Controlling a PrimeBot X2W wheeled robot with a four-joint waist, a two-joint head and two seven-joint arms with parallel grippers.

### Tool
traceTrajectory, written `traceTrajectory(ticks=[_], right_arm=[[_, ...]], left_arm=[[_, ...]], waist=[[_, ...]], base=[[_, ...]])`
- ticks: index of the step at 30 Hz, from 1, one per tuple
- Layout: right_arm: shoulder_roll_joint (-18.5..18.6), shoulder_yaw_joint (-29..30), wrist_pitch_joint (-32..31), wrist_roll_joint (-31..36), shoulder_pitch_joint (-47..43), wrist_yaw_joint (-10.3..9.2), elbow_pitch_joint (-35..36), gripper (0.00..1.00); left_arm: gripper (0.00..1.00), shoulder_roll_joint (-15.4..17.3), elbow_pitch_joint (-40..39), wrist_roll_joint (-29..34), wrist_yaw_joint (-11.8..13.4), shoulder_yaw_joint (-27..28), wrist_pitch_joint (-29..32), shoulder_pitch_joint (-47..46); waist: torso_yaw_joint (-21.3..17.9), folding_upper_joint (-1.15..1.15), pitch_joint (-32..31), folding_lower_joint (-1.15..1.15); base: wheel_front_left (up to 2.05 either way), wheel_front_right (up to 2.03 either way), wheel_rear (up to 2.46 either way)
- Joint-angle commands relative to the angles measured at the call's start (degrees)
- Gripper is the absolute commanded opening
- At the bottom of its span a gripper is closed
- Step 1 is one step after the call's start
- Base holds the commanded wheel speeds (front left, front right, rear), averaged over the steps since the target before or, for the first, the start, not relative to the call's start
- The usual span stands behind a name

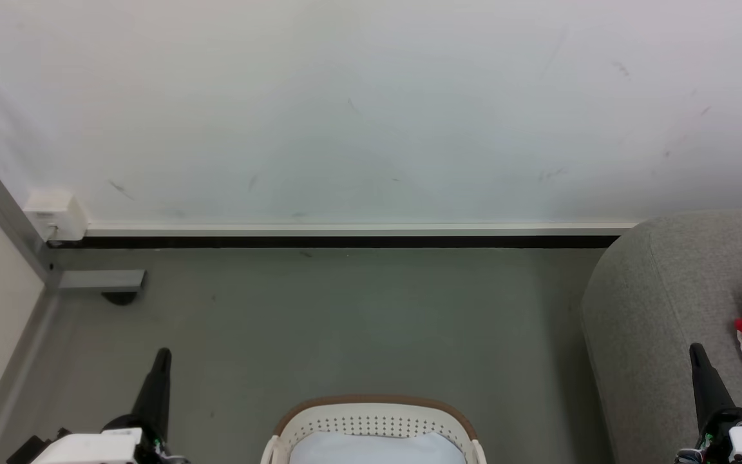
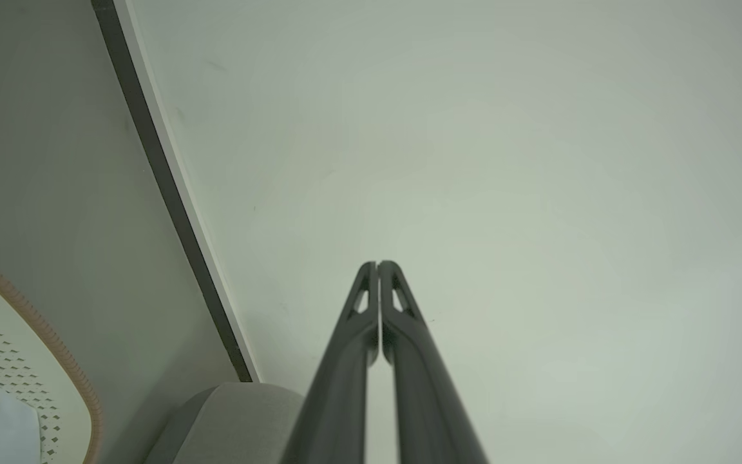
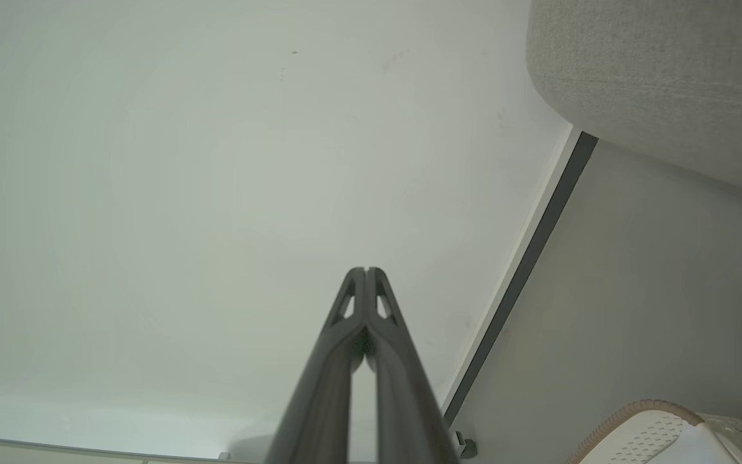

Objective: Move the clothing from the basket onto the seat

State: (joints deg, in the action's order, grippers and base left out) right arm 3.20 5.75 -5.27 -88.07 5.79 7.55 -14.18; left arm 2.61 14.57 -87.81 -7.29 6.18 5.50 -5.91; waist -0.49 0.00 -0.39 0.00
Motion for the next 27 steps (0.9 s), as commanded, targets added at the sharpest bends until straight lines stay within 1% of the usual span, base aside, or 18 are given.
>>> traceTrajectory(ticks=[1,11,27], right_arm=[[-0.15,0.35,-0.47,-1.33,0.92,-0.11,-0.02,0.00],[-0.31,0.98,-1.41,-4.61,1.17,-0.12,-0.18,0.00],[-0.28,0.97,-1.43,-4.36,0.94,-0.12,-0.17,0.00]], left_arm=[[0.00,0.46,-0.24,-1.56,-0.32,0.30,0.41,-0.75],[0.00,0.47,-0.27,-4.97,-0.36,0.60,1.36,-0.96],[0.00,0.46,-0.27,-4.82,-0.36,0.57,1.34,-0.89]], waist=[[0.08,0.00,0.07,0.00],[0.49,0.00,0.43,0.00],[0.49,0.00,0.43,0.00]], base=[[0.00,0.00,0.00],[0.00,0.00,0.00],[0.00,0.00,0.00]])
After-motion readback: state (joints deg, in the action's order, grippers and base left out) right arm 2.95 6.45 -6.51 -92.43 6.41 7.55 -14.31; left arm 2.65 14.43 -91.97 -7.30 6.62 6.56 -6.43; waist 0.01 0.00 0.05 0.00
